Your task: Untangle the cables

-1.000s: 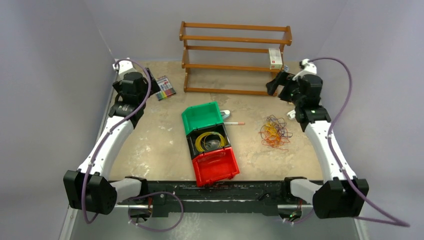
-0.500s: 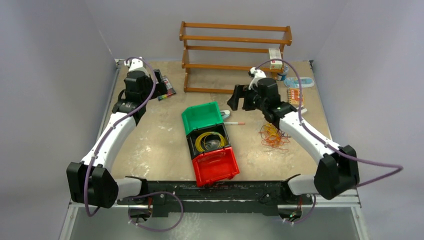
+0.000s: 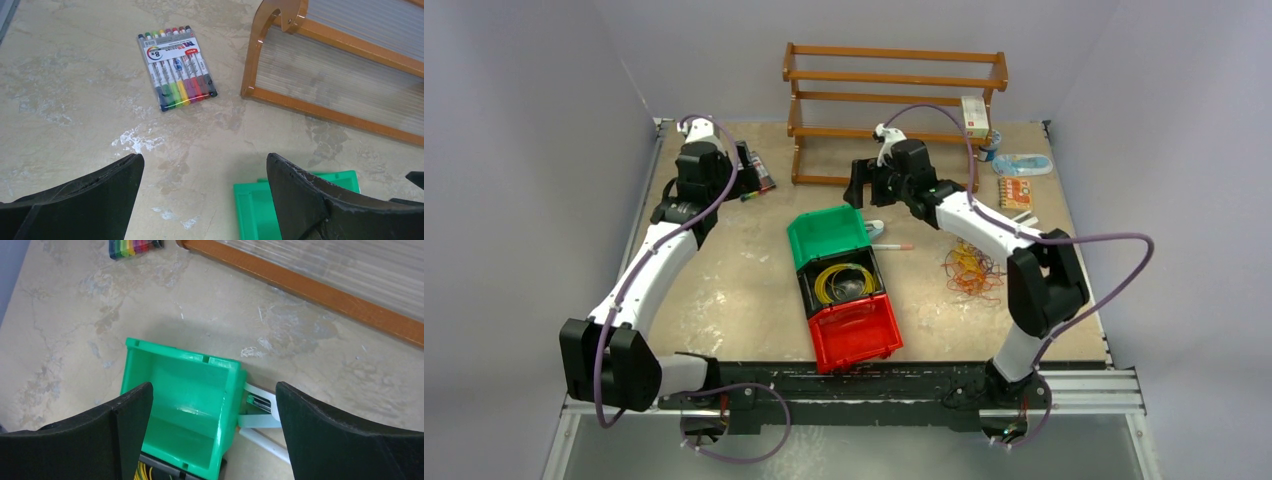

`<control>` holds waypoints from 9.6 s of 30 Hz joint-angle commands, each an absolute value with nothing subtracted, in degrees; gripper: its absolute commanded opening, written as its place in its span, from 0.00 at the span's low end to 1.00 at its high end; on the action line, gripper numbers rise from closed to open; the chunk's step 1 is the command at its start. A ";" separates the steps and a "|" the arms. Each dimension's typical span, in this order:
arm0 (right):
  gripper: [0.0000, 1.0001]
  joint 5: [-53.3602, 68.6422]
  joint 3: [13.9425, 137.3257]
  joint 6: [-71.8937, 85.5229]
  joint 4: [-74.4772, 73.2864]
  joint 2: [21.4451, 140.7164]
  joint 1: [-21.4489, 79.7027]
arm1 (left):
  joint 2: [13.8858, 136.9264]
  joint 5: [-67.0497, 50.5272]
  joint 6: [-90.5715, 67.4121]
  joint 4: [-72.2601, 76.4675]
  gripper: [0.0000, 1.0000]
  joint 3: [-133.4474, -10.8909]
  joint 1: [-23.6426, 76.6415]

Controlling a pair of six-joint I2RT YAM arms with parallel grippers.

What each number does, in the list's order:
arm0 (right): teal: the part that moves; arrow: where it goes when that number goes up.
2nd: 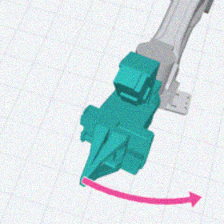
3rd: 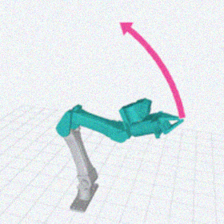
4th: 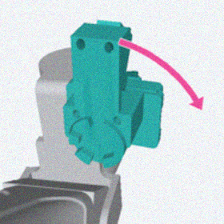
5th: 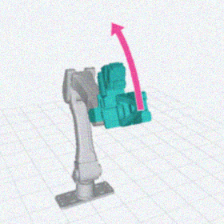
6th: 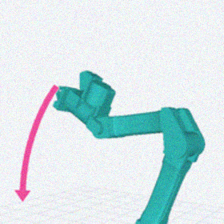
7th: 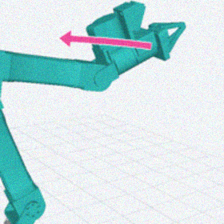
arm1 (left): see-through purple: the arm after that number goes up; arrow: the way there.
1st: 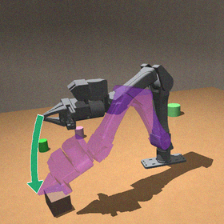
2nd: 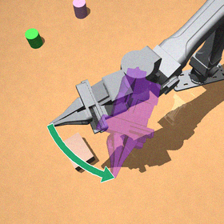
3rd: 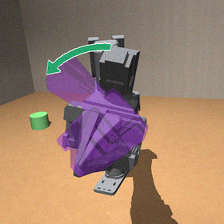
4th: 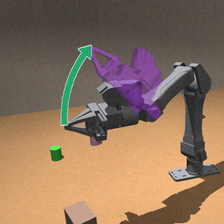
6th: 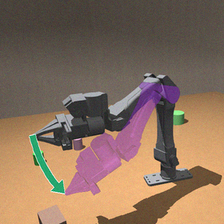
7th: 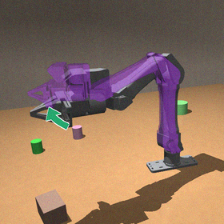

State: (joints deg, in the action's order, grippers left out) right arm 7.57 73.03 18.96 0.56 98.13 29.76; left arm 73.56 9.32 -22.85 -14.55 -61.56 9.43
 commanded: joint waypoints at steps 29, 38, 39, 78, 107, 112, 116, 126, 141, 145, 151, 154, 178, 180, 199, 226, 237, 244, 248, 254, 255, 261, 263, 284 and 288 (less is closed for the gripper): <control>0.89 23.94 103.27 11.17 -8.06 119.89 36.44 | 67.89 17.31 -21.09 -14.41 0.89 -62.35 9.14; 0.94 4.82 94.03 12.54 -1.84 109.24 37.66 | 66.45 19.11 -21.36 -14.45 0.88 -61.88 9.12; 0.95 0.51 91.72 13.06 -1.47 107.65 37.59 | 66.40 19.15 -21.40 -14.42 0.88 -61.88 9.12; 0.98 6.69 76.47 7.38 2.12 97.04 37.66 | 67.00 18.06 -21.39 -14.77 0.88 -61.94 9.04; 0.99 -3.78 45.34 22.11 -13.65 71.53 49.99 | 66.60 14.57 -22.93 -13.96 0.87 -61.55 8.96; 0.98 -3.84 44.19 24.53 -13.51 72.70 49.93 | 66.34 14.63 -22.98 -13.99 0.87 -61.44 8.80; 0.95 -5.21 44.04 28.68 -16.16 73.51 49.97 | 66.25 14.67 -23.11 -13.97 0.87 -61.36 8.62; 0.98 -14.59 48.81 34.31 -17.98 82.35 47.37 | 66.65 13.98 -23.26 -13.73 0.87 -61.35 8.35; 0.98 -11.85 63.44 22.37 -3.37 96.84 29.66 | 67.02 13.75 -23.23 -13.64 0.87 -61.41 7.65; 0.98 -8.60 69.59 19.80 -0.24 101.79 29.47 | 67.27 13.51 -23.02 -13.71 0.87 -61.52 7.64; 0.99 -12.90 73.78 14.80 -0.72 101.72 29.45 | 67.41 13.73 -22.78 -13.87 0.87 -61.52 7.64; 0.99 -15.75 73.16 11.27 -1.83 98.92 29.07 | 67.56 13.94 -22.58 -13.97 0.87 -61.72 7.64; 0.99 -29.77 50.18 47.26 -25.06 72.57 13.22 | 72.40 6.01 -26.59 -11.49 0.86 -62.14 7.65; 0.99 -29.92 49.54 46.05 -23.24 72.80 10.19 | 72.47 5.73 -26.63 -11.38 0.86 -62.18 7.65; 0.95 -5.08 46.26 32.65 -10.73 81.62 3.36 | 75.05 1.97 -26.63 -11.15 0.86 -62.79 7.65; 0.88 -22.50 50.71 36.40 -22.57 68.86 29.28 | 79.52 4.62 -24.81 -13.16 0.84 -65.77 13.75; 0.66 -12.66 50.18 36.17 -18.86 72.81 20.06 | 80.24 3.33 -23.61 -13.40 0.75 -66.29 17.20; 0.70 -10.44 44.75 43.35 -22.49 66.95 19.86 | 82.61 3.62 -20.93 -16.07 0.74 -64.89 27.12; 0.71 -9.98 42.76 44.58 -21.72 62.18 19.86 | 84.44 -1.07 -21.84 -13.67 0.74 -63.19 34.22; 0.74 -10.00 42.29 44.49 -21.87 60.67 19.86 | 91.88 -7.39 -25.09 -5.46 0.75 -66.27 43.13; 0.74 -9.68 42.19 44.52 -21.95 60.79 19.86 | 93.19 -7.89 -25.58 -4.40 0.75 -67.20 43.63; 0.74 -9.95 40.75 45.15 -21.72 58.33 19.86 | 100.59 -10.80 -26.68 -0.02 0.76 -71.02 43.76; 0.74 -10.41 40.85 45.04 -22.07 57.95 19.86 | 103.40 -12.70 -27.24 0.76 0.76 -72.87 43.73; 0.64 -5.34 37.82 39.95 -14.87 57.43 19.84 | 118.58 -11.22 -29.03 3.78 0.77 -90.54 39.95; 0.58 -6.83 38.66 40.82 -15.58 60.02 19.85 | 115.06 -7.54 -27.38 2.96 0.77 -87.57 39.46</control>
